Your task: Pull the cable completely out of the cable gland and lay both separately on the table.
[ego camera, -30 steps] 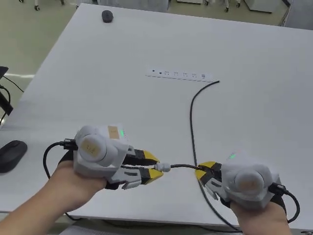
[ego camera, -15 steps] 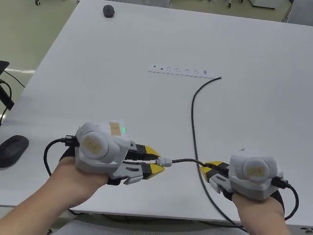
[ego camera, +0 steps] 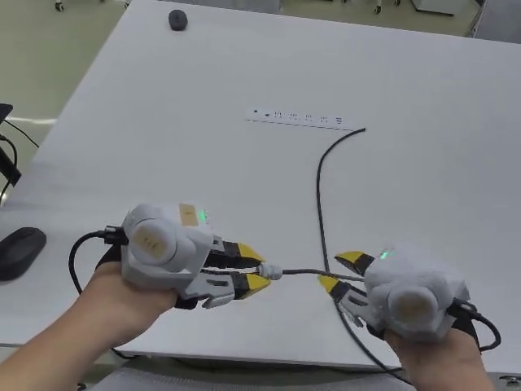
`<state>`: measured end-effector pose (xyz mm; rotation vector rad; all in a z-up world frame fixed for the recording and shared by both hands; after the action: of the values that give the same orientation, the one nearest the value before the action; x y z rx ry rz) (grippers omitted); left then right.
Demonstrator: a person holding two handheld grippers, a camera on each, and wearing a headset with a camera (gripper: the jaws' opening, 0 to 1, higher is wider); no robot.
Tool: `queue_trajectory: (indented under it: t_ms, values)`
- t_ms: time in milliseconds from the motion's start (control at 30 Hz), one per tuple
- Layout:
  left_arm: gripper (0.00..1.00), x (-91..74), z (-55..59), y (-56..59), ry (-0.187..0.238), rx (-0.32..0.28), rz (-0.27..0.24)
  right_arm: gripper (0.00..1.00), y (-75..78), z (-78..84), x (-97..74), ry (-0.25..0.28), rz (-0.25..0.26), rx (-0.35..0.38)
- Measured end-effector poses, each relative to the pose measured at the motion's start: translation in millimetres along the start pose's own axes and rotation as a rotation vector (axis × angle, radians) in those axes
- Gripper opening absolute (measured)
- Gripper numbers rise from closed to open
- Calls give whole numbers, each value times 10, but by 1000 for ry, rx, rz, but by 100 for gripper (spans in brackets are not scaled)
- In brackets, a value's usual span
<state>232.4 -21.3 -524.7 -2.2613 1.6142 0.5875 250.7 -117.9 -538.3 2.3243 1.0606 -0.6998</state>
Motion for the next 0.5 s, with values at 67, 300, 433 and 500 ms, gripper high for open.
queue_trajectory:
  t_ms: [67,300,433,500]
  values:
    - [15,6,-1,-7,-3,-2,1,15,-93,-131,8,10,-22,-109]
    - [15,31,-49,8,16,-11,-2,13,-360,-260,83,3,-93,-273]
    - [15,47,-67,32,20,-5,2,3,-392,-235,92,-6,-100,-278]
    - [15,49,-53,37,15,0,7,1,-380,-215,95,-6,-95,-265]
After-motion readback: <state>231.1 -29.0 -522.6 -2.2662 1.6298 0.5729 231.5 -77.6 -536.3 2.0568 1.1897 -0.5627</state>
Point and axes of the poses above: the centre of the closed fingertips' face, and the gripper's own axes: x roughly forward along the fingers, y roughly to its right, z roughly out of its underside, the point moved 3 cm from there along -x, roughly backward along the fingers, and after that the axes turned 6 degrees about x, right-handed, at the moved point
